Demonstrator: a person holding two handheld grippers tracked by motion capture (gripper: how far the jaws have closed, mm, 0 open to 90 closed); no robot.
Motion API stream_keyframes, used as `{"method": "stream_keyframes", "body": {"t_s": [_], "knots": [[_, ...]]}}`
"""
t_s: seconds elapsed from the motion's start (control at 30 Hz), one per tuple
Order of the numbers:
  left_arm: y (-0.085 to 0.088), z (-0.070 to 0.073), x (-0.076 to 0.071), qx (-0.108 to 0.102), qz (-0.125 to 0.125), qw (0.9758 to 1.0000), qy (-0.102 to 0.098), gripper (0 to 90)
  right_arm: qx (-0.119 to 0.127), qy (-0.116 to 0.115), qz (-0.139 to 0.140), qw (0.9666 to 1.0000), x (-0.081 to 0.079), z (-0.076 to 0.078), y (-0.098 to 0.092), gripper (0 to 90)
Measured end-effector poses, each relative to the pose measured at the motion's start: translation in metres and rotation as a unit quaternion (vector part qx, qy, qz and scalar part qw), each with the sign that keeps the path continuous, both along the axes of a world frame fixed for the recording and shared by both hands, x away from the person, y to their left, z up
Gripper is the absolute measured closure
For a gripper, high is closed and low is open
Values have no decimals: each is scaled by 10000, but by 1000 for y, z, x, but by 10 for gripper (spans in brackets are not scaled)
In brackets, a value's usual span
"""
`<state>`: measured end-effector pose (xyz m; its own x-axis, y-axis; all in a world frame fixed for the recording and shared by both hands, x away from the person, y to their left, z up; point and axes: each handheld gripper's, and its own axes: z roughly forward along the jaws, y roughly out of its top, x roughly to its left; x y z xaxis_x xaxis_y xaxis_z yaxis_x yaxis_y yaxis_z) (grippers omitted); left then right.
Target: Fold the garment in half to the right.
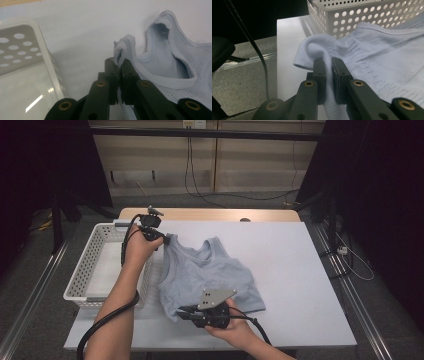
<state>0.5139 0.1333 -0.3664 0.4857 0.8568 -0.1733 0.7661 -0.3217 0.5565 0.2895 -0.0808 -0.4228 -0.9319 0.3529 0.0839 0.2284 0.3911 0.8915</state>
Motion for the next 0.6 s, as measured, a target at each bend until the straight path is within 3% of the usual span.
{"method": "stream_keyframes", "body": {"t_s": [0.6], "knots": [[7, 5, -1, 31, 26, 10000, -3, 861, 30, -18, 30, 10000, -1, 1, 4, 837]]}}
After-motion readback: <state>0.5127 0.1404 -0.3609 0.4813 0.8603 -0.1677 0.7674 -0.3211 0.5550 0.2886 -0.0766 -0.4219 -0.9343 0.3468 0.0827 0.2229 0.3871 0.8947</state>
